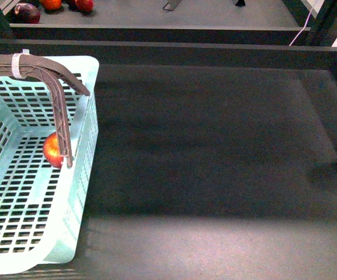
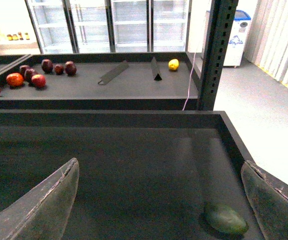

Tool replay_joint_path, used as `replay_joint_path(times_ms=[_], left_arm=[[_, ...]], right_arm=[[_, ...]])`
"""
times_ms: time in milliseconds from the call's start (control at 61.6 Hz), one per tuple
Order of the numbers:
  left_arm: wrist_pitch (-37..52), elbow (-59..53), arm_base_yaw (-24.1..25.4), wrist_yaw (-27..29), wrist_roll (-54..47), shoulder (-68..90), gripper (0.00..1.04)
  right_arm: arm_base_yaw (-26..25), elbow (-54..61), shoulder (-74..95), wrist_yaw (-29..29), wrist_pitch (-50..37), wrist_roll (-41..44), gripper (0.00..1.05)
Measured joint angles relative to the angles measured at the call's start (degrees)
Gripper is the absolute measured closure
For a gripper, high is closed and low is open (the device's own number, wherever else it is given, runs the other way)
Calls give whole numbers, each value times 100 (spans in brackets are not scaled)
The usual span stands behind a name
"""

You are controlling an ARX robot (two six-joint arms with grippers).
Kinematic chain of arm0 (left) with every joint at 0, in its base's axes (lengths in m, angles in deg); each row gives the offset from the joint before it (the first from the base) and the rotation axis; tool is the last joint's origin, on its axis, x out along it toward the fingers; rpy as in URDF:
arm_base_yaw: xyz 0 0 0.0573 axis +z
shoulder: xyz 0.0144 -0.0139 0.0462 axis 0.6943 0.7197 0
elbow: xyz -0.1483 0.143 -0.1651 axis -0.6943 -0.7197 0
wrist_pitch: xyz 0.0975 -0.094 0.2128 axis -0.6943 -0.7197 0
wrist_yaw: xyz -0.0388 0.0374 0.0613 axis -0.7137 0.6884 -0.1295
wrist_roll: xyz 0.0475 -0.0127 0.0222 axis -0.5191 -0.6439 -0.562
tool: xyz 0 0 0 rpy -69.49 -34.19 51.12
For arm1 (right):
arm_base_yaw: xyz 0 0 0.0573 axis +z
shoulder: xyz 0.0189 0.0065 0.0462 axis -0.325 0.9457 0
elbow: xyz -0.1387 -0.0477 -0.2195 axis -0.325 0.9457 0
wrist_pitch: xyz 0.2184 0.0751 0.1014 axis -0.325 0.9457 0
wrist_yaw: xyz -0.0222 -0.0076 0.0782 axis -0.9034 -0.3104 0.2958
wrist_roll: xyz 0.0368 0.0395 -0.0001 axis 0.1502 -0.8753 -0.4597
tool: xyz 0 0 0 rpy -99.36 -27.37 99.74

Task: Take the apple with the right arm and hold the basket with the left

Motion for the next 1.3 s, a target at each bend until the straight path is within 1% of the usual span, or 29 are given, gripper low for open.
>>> replay_joint_path(times_ms=[16, 49, 65, 97, 130, 179, 292, 374, 504, 520, 552, 569, 585, 634, 666, 698, 715, 747, 796, 877, 942, 991, 1007, 1088, 1153, 1218, 1299], left_arm=[[-48, -20, -13, 9, 7, -59, 25], [-251, -98, -72, 50, 31, -308, 18], [-433, -155, -120, 98, 42, -518, 13], [-632, -203, -168, 162, 55, -739, 8], [-817, -260, -219, 240, 70, -975, 6], [-1244, -380, -354, 426, 98, -1547, 8], [-2190, -511, -715, 850, 153, -2734, 7], [-2277, -520, -789, 868, 157, -2994, 7], [-2243, -549, -791, 850, 59, -2994, 7], [-1886, -669, -772, 734, -284, -2962, 10], [-776, -1058, -695, 437, -1075, -2951, 17], [-494, -1169, -678, 382, -1491, -2951, 19], [7, -1384, -643, 295, -2059, -2957, 23], [1025, -1827, -546, 155, -3397, -3042, 31], [1556, -2048, -461, 79, -4680, -3167, 38], [1812, -2170, -378, 22, -5733, -3335, 46], [1832, -2190, -354, -4, -5969, -3381, 47], [1853, -2273, -282, -50, -6793, -3552, 54], [1832, -2396, -197, -140, -7525, -3729, 63], [1690, -2618, -63, -282, -8188, -4006, 79], [1578, -2736, 22, -365, -8417, -4212, 90], [1462, -2824, 96, -442, -8553, -4437, 101], [1443, -2835, 107, -457, -8557, -4474, 102], [1176, -2990, 247, -579, -8666, -4903, 101], [981, -3075, 575, -1021, -8695, -5165, 101], [831, -3130, 726, -1032, -8703, -5375, 101], [1005, -3320, 758, -1078, -8712, -5482, 101]], right_arm=[[2, 0, 0, 0, 0, 0, 9], [2, 0, 0, 0, 0, -2, 9], [2, 0, 0, 0, 0, -2, 9], [0, 0, 0, 0, 0, 0, 9], [2, 0, 0, 0, 0, -2, 9], [2, 0, 0, 0, 0, -2, 9], [0, 0, 0, 2, 0, -2, 9], [2, 0, 0, 2, 0, -2, 9], [0, 0, 0, 0, 0, -2, 9], [0, 0, 0, 2, 0, -2, 9], [2, 0, 0, 2, 0, -2, 9], [2, 0, 0, 2, 0, -2, 9], [2, 0, 0, 2, 0, -2, 9], [2, 0, 0, 0, 0, -2, 9], [2, 0, 0, 0, 0, -2, 9], [2, 0, 0, 2, 0, -2, 9], [2, 0, 0, 2, 0, -2, 9], [2, 0, 0, 0, 0, -2, 9], [2, 0, 0, 2, 0, -2, 9], [0, 0, 0, 0, 0, -2, 9], [2, 0, 0, 2, 0, -2, 9], [2, 0, 0, 0, 0, -2, 9], [2, 0, 0, 0, 0, -2, 9], [2, 0, 0, 0, 0, -2, 9], [0, 0, 0, 2, 0, -2, 9], [2, 0, 0, -2, 0, -4, 9], [2, 0, 0, 0, 0, -2, 9]])
